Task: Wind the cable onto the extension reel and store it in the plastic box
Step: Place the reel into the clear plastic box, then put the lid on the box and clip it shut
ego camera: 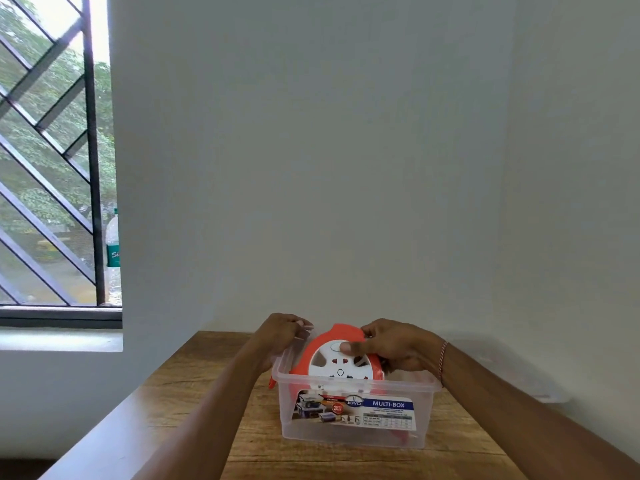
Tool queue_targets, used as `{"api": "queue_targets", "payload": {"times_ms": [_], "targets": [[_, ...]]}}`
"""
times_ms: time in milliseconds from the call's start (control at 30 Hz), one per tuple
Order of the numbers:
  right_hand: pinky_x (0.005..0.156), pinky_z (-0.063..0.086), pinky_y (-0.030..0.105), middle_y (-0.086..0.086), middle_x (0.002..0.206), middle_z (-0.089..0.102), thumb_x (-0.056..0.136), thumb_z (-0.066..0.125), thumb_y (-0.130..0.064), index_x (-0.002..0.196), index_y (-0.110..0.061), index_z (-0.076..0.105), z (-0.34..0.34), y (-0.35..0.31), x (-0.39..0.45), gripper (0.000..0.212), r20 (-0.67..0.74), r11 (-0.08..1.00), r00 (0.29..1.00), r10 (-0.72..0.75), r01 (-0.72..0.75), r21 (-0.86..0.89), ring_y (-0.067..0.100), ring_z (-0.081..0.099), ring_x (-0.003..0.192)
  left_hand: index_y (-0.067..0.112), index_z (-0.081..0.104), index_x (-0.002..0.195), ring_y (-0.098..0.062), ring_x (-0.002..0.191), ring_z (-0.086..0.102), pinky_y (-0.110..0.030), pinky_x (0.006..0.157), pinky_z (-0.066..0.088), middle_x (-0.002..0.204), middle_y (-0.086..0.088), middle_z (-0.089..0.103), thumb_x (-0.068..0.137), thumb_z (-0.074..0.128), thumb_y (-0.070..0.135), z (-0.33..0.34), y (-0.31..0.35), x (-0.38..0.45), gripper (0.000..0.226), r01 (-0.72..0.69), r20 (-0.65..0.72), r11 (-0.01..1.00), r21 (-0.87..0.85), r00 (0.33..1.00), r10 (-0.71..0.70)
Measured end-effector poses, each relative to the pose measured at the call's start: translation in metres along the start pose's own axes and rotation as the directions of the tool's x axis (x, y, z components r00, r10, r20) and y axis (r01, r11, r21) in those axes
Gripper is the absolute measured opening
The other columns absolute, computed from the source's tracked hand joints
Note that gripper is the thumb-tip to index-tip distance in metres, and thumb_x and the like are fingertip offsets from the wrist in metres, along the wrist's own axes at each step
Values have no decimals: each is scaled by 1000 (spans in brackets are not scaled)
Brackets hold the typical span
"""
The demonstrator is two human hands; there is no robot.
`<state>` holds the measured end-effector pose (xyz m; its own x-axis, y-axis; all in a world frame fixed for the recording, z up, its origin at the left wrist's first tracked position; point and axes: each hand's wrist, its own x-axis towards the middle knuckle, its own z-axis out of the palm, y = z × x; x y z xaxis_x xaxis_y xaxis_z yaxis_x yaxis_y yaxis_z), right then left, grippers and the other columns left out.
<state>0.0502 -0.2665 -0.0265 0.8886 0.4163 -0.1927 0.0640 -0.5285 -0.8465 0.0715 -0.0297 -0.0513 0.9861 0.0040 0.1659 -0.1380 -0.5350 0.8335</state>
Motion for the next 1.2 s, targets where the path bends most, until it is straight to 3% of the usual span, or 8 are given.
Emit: {"api": "queue_targets", "payload": {"times_ms": [167,267,400,533,633,800,933,1200], "targets": [[82,57,41,9,95,74,73,77,-46,103,-5,68,2,1,4,52,-28,995,998,55,-57,-77,25,70,89,12,71,97,-2,68,67,-8,50,45,77,8,72,101,45,8,1,0,0,27,6,-5,999,-38,1000,-6],[63,56,28,2,84,74,73,71,-58,96,-10,69,6,2,2,53,-109,972,994,31,-55,-227,16,70,73,7,69,93,-2,58,69,-10,47,47,74,1,73,100,42,3,1,1,-1,29,-8,-15,998,-60,1000,7],[53,45,19,0,74,68,77,61,-65,85,-10,66,10,0,-7,56,-227,831,967,-117,-30,-556,10,62,59,7,69,103,-15,80,68,-25,72,51,92,-8,74,100,43,11,1,5,0,27,-82,-46,984,156,995,90],[58,43,14,-9,79,69,79,66,-55,82,-21,72,-18,-3,-29,34,-432,809,784,-445,145,-569,0,62,69,9,66,114,-23,107,61,-29,86,45,120,-8,67,99,50,26,4,26,6,28,-200,-23,884,423,973,232],[67,49,18,-10,81,69,81,70,-41,84,-22,71,-56,13,-45,20,-545,818,682,-488,141,-557,4,63,76,11,64,118,-23,109,61,-31,89,45,123,-7,66,99,49,32,19,52,6,32,-278,65,835,475,957,281],[83,48,23,2,111,64,75,73,-42,109,-17,65,-90,90,-58,43,-532,745,815,-230,-204,-635,14,59,97,27,45,140,-22,126,50,-39,101,40,141,-1,52,84,57,64,65,88,-4,68,-437,323,789,432,892,317],[91,43,25,2,128,55,73,68,-57,123,-16,55,-92,142,-64,66,-570,644,820,-54,-408,-647,17,52,112,36,34,146,-23,139,36,-45,112,30,155,4,36,78,58,72,108,111,-11,80,-522,458,751,405,826,327],[79,48,31,11,109,62,96,40,-36,103,-10,62,-89,165,-69,35,-442,436,877,-189,-328,-838,22,61,90,40,36,143,-21,138,38,-43,110,32,154,7,37,69,59,78,145,129,-13,86,-560,505,743,366,790,347]]}}
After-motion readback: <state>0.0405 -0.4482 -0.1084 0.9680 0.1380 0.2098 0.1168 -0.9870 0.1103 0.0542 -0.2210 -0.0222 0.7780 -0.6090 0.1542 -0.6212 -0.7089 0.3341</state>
